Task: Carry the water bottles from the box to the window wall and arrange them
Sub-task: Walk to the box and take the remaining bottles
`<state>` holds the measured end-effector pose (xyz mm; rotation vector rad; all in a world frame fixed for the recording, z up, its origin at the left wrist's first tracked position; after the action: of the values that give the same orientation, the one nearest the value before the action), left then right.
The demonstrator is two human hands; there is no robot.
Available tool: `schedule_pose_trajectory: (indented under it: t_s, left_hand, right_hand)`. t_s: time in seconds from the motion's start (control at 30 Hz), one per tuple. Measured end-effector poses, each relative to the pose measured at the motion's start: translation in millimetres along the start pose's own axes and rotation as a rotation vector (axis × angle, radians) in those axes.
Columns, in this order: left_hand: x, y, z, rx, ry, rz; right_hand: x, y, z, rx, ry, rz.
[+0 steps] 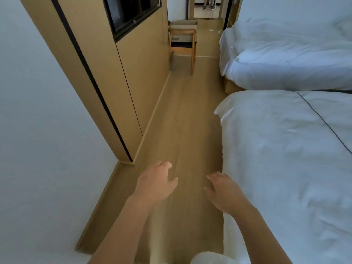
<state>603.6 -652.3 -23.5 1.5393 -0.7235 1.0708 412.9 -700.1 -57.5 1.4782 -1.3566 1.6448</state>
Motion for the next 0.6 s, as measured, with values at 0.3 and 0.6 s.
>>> schedule_pose_trajectory:
  t_s: [0.3,0.6]
  left_hand:
    - [-9,-9,178,-0.028,-0.003,-0.019]
    - [-5,12,410,0.02,0.004,0.006]
  right_hand:
    - [4,20,176,-0.051,0.001,0.023]
    - [66,61,405,-0.022,0.018,0.01]
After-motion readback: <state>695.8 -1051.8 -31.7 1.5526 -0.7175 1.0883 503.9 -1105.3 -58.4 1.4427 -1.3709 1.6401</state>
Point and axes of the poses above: each hand's wrist, its own z-axis towards the middle knuckle, its own x-axis out of the back of the hand, y = z × x, the point moved 3 cm from there along z, towards the middle knuckle, and after that the axes turned 11 degrees about y, right-handed, at the moved point
